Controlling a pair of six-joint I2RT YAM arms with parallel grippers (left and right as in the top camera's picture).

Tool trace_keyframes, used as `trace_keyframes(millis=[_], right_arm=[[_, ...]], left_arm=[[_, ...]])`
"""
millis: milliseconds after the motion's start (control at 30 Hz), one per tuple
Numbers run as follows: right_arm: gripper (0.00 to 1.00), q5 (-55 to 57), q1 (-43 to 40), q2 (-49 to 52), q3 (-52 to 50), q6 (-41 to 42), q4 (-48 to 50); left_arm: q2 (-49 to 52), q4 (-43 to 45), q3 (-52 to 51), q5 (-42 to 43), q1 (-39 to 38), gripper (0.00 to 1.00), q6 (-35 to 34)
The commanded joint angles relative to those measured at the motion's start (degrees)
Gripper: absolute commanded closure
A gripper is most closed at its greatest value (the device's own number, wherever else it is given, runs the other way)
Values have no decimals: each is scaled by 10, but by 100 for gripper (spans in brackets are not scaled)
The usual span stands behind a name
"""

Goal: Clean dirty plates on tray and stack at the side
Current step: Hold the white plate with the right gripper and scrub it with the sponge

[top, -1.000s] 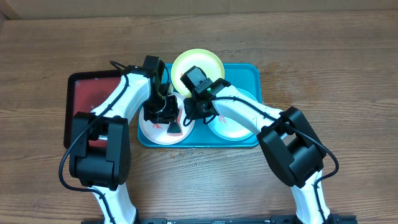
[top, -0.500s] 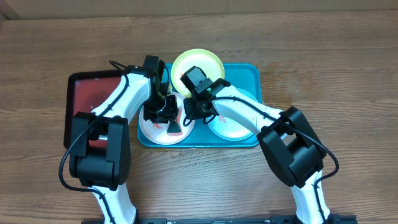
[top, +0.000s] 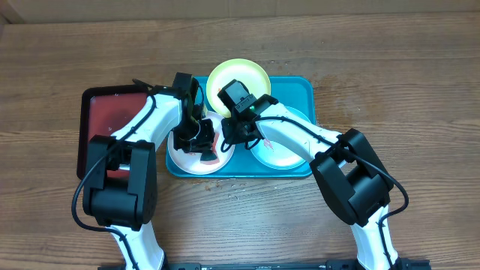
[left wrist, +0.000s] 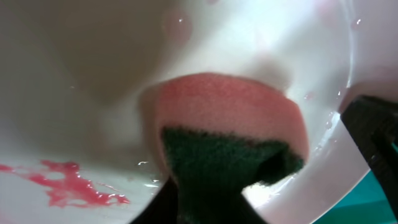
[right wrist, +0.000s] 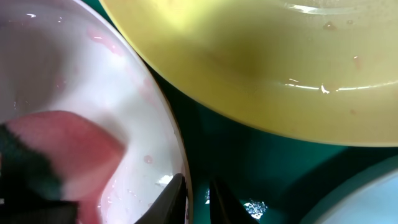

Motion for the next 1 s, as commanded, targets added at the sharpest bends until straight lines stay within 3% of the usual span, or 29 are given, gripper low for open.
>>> trace_keyframes(millis=[0,167,233,367,500,667,800,967], right_arm=[[85,10,0,3,11,0,1],[85,10,0,3,11,0,1],[85,11,0,3,11,0,-1],[86,23,0,3,11,0,-8],[86,25,0,3,11,0,-5],[87,25,0,3,11,0,-5],[87,25,0,3,11,0,-5],[87,25,0,3,11,0,-5]], left_arm=[[7,0,-13,-16,-3,93,0],[7,-13,-1,-37,5,96,0],[7,-26,6,-91,14,96,-5],[7,-75,24,-257,42,96,-82],[7,-101,47,-309,71,96,-88],[7,-106,90,-280,87,96,-84],[7,-80,111,-146,86,96,-22],[7,-52,107,-23,85,96,-11]])
